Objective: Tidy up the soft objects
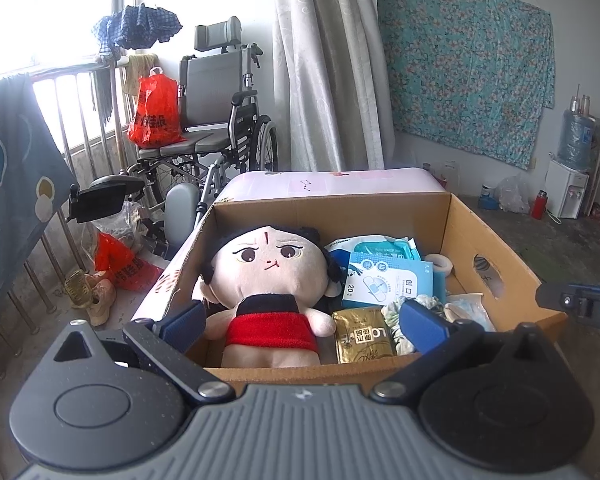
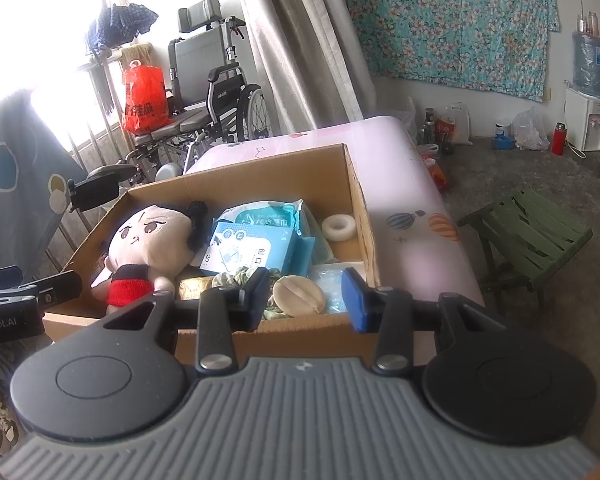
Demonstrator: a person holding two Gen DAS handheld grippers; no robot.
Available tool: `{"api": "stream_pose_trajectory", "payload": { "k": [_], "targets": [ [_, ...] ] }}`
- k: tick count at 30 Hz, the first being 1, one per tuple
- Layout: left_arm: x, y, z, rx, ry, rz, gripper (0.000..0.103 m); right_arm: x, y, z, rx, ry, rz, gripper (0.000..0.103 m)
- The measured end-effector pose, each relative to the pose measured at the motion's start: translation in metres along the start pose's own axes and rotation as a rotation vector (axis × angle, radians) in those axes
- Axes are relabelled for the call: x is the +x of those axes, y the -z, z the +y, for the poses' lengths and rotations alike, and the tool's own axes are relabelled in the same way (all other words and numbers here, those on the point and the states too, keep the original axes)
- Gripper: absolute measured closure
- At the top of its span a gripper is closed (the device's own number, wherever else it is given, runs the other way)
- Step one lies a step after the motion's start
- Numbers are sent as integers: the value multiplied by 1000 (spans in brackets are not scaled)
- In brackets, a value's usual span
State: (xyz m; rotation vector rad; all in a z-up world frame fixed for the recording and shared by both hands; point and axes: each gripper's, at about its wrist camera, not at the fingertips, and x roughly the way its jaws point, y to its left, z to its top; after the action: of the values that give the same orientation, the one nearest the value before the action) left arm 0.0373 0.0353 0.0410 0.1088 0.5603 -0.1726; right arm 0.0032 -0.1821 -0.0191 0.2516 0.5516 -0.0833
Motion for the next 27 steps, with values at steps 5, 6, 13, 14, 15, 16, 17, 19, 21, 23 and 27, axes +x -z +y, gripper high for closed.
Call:
{"api": "stream_pose_trajectory", "payload": {
  "k": [5, 6, 13, 14, 15, 16, 17, 19, 21, 23, 27],
  "targets": [
    [0, 0, 4, -42, 26, 2, 0, -1, 2, 0, 2, 3, 0, 64],
    [0, 1, 6, -51, 32, 3, 0, 0, 2, 0, 3, 3, 1, 64],
    [3, 1, 7, -54, -14, 15, 0, 1, 3, -2, 7, 6, 6, 64],
    [3, 1, 7, -56, -11, 14, 0, 2, 2, -3, 7, 6, 7, 64],
    [4, 1, 7, -56, -9, 14, 0, 2, 2, -3, 7, 6, 8, 64],
    [4, 1, 6, -53, -9, 15, 0, 3, 2, -3, 7, 6, 9, 64],
    [4, 1, 5, -47, -8, 14, 0, 3, 1, -3, 6, 5, 9, 64],
    [4, 2, 4, -42, -10, 13, 0, 3, 2, -3, 7, 5, 10, 64],
    [4, 2, 4, -38, -14, 14, 0, 3, 2, -3, 5, 6, 10, 64],
    [4, 2, 1, -20, -32, 5, 0, 3, 2, -2, 4, 3, 10, 64],
    [3, 3, -2, 16, -57, -17, 0, 5, 2, -2, 1, 1, 12, 63]
  ]
}}
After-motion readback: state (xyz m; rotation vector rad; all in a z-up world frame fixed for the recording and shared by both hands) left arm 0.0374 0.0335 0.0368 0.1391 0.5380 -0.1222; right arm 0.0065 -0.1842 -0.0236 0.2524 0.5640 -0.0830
